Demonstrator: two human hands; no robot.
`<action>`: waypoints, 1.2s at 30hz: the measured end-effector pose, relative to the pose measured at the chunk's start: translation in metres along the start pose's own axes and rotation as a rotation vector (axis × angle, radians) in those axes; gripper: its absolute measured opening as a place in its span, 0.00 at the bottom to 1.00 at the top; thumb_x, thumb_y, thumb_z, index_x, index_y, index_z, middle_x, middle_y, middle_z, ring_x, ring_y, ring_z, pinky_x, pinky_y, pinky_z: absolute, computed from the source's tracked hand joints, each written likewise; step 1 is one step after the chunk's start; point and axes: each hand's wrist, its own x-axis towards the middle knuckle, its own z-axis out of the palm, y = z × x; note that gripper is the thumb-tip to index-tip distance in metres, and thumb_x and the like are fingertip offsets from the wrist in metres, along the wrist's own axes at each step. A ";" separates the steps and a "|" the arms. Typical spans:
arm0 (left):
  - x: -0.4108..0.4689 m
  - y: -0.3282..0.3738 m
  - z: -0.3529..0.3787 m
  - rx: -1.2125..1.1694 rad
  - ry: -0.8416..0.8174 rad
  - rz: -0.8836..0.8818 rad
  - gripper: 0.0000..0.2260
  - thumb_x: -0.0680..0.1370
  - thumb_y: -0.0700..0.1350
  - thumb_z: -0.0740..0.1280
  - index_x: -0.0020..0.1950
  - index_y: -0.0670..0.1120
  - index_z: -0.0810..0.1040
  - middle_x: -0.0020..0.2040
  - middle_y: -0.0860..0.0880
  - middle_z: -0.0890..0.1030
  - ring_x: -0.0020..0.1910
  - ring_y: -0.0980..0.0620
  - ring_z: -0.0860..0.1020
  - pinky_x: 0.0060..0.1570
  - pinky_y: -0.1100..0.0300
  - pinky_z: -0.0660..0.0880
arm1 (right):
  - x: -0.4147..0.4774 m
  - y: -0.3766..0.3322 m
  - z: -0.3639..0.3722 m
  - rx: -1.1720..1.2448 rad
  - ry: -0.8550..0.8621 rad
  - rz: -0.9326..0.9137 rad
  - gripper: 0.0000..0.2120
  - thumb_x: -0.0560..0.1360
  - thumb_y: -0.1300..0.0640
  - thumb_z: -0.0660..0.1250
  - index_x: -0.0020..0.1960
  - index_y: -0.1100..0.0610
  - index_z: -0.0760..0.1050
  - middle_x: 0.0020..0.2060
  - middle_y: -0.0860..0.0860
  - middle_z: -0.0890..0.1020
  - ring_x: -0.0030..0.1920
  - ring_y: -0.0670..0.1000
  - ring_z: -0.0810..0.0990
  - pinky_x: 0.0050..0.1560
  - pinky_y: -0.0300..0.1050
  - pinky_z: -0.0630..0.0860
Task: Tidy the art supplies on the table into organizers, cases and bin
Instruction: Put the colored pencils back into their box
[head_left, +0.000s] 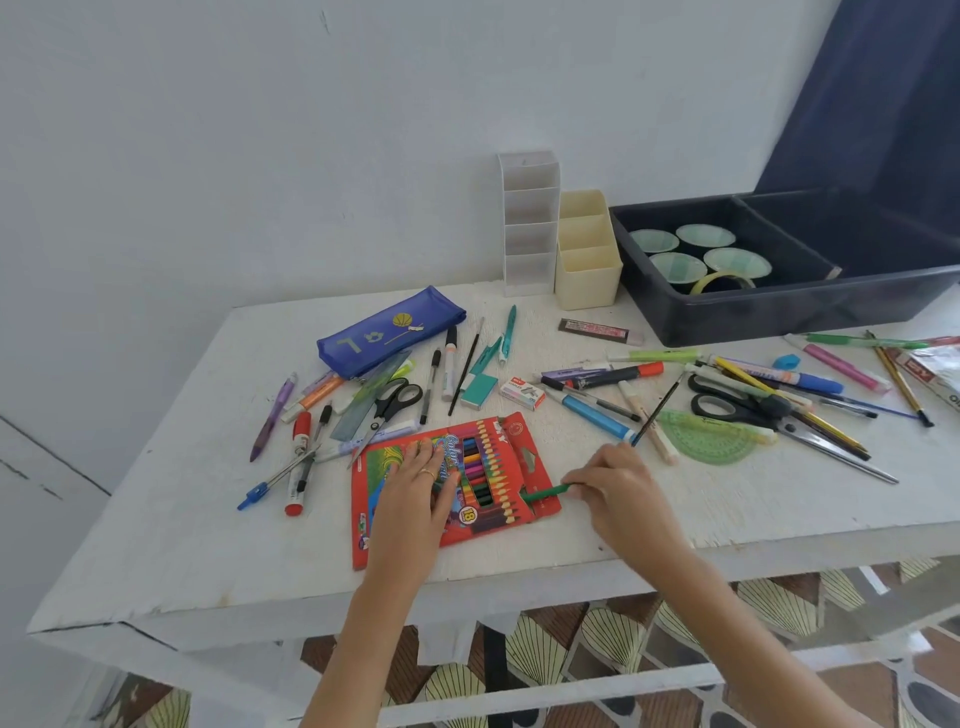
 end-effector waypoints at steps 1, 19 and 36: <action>0.000 0.000 0.000 0.009 -0.003 -0.001 0.23 0.81 0.53 0.56 0.75 0.48 0.61 0.75 0.51 0.60 0.76 0.55 0.53 0.71 0.62 0.46 | -0.001 -0.007 0.006 0.003 0.006 -0.019 0.07 0.68 0.66 0.73 0.45 0.58 0.84 0.35 0.46 0.72 0.41 0.48 0.69 0.38 0.34 0.64; -0.002 -0.001 0.005 -0.023 0.016 0.019 0.22 0.80 0.51 0.58 0.74 0.47 0.63 0.75 0.49 0.60 0.76 0.54 0.53 0.72 0.61 0.44 | 0.009 -0.035 0.027 0.335 -0.132 0.187 0.07 0.71 0.61 0.70 0.43 0.51 0.75 0.41 0.45 0.78 0.41 0.41 0.72 0.41 0.31 0.68; 0.033 0.155 0.046 -0.046 -0.065 0.390 0.16 0.80 0.42 0.60 0.67 0.45 0.73 0.66 0.49 0.74 0.66 0.53 0.69 0.65 0.62 0.62 | -0.011 0.040 -0.091 0.398 0.230 0.403 0.14 0.73 0.68 0.64 0.40 0.50 0.78 0.39 0.45 0.82 0.34 0.43 0.76 0.37 0.33 0.74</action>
